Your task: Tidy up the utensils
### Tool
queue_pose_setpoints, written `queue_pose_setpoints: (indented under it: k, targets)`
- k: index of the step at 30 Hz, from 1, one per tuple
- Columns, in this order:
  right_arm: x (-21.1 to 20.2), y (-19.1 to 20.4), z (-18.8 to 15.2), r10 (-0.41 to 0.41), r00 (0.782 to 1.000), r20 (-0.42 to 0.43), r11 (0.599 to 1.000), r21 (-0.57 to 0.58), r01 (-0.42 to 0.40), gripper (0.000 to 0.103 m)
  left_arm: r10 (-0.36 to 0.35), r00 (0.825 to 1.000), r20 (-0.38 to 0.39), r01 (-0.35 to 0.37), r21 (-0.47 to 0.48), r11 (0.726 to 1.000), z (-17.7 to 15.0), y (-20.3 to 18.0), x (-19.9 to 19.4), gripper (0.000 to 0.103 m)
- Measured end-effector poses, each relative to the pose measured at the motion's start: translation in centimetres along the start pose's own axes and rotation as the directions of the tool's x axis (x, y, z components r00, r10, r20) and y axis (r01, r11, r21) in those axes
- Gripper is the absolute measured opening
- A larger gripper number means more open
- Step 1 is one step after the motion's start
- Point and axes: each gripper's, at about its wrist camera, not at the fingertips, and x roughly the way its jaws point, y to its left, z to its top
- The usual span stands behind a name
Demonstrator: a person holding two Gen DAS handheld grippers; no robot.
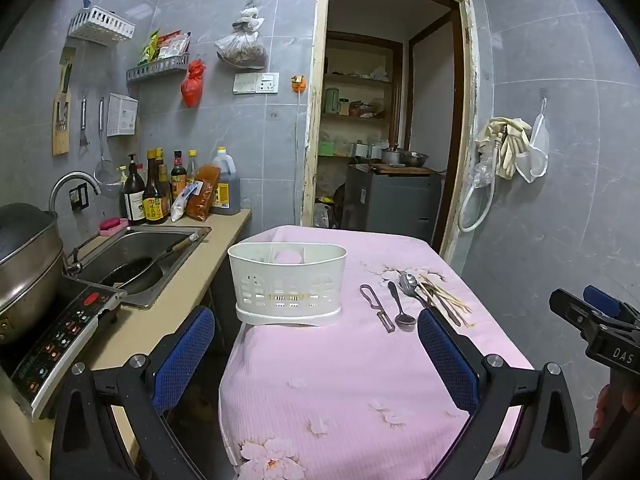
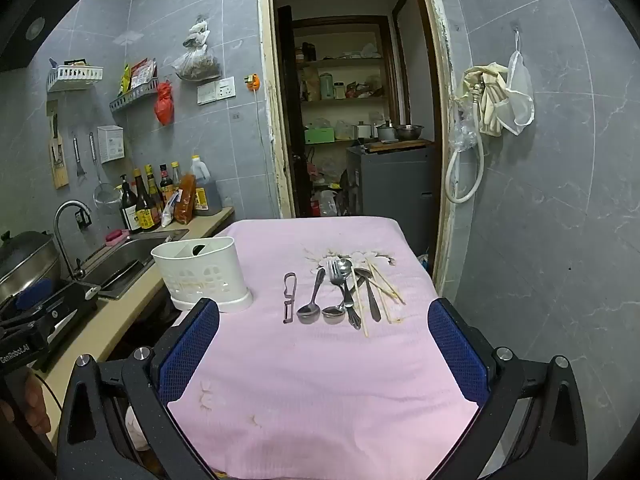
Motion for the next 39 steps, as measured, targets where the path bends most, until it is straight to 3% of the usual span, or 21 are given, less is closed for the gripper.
queue_pose_setpoints:
  k: [39]
  targets:
    - [0.25, 0.03, 0.08, 0.01, 1.0, -0.006, 1.0, 0.003, -0.01, 0.102, -0.002, 1.0, 0.003, 0.002, -0.003, 1.0, -0.01, 0.03, 0.02, 0.102]
